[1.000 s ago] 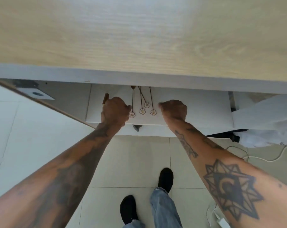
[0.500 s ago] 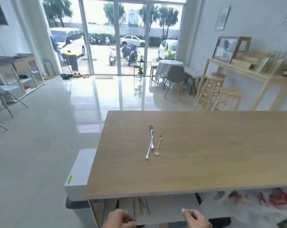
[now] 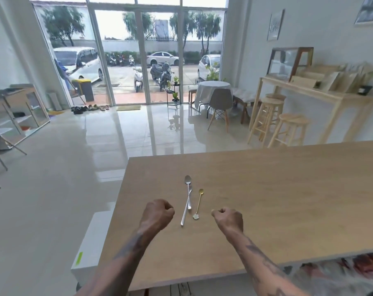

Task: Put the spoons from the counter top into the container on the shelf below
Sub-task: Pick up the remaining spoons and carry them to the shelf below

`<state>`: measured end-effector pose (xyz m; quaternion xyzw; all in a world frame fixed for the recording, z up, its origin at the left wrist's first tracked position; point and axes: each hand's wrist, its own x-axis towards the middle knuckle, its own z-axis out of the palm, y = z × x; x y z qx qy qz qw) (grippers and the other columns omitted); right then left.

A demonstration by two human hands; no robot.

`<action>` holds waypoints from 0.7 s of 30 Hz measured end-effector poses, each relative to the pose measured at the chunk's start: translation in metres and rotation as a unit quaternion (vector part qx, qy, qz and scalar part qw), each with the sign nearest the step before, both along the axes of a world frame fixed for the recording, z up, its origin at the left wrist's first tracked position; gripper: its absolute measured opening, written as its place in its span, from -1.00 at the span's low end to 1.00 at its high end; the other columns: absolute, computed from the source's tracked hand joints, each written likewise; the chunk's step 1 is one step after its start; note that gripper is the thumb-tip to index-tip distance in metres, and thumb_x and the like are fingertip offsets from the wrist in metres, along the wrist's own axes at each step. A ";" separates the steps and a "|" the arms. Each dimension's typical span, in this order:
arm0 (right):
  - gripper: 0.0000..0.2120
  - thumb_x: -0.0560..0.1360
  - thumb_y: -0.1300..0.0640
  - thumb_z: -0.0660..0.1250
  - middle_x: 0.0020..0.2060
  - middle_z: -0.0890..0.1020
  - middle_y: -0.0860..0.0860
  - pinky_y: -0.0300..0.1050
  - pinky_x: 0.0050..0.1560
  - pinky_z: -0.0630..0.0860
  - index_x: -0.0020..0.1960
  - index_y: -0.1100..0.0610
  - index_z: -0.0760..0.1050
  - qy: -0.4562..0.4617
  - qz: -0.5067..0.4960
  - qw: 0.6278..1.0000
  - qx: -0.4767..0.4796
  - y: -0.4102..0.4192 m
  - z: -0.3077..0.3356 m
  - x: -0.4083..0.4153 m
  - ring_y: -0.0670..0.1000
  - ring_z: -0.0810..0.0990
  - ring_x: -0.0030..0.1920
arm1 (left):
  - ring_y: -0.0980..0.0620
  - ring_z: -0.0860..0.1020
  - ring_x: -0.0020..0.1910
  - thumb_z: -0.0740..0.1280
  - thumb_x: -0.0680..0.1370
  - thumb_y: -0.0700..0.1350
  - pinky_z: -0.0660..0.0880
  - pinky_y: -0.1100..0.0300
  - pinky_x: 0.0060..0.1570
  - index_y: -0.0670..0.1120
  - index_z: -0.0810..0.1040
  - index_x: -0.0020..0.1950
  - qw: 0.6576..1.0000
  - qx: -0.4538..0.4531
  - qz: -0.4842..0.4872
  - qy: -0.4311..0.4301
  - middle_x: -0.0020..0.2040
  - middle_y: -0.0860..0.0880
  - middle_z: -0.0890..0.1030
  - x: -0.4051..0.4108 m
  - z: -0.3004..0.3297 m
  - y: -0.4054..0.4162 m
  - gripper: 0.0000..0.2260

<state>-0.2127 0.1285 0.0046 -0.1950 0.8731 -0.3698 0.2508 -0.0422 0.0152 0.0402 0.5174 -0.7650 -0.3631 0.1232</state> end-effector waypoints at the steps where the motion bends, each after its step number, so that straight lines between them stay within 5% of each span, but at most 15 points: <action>1: -0.82 0.45 0.03 0.36 -0.23 0.66 0.13 -0.19 -0.21 0.41 -0.21 0.10 0.65 0.000 0.004 1.000 0.009 -0.015 -0.003 -0.007 0.14 0.62 -0.14 | -0.11 0.71 0.03 0.34 0.52 -0.14 0.61 0.12 0.05 -0.12 0.77 0.03 1.000 -0.010 0.006 -0.005 0.01 -0.16 0.77 -0.016 -0.004 -0.011 -0.77; 7: -0.80 0.46 0.00 0.30 -0.26 0.56 0.07 -0.21 -0.22 0.40 -0.29 0.06 0.51 0.014 0.034 0.996 0.085 -0.094 -0.031 -0.042 0.13 0.56 -0.21 | -0.14 0.70 0.06 0.30 0.52 -0.12 0.63 0.10 0.06 -0.13 0.75 0.06 0.998 -0.017 0.044 -0.038 0.06 -0.16 0.76 -0.100 -0.035 -0.066 -0.75; 13: -0.66 0.45 -0.09 0.36 -0.04 0.73 0.08 -0.21 -0.21 0.44 -0.03 0.18 0.68 0.013 0.059 0.990 0.126 -0.135 -0.062 -0.065 0.12 0.70 -0.01 | -0.19 0.71 0.00 0.36 0.53 0.06 0.60 0.07 -0.03 -0.18 0.73 0.01 0.993 0.006 0.058 -0.104 0.00 -0.18 0.75 -0.143 -0.068 -0.097 -0.68; 21: -0.82 0.42 -0.01 0.34 -0.29 0.62 0.03 -0.15 -0.23 0.58 -0.25 0.07 0.61 0.019 0.082 0.984 0.159 -0.149 -0.068 -0.077 0.04 0.55 -0.29 | -0.13 0.74 -0.08 0.47 0.44 -0.10 0.56 0.12 -0.24 -0.25 0.73 -0.09 0.984 0.079 0.064 -0.144 -0.11 -0.18 0.76 -0.153 -0.078 -0.106 -0.79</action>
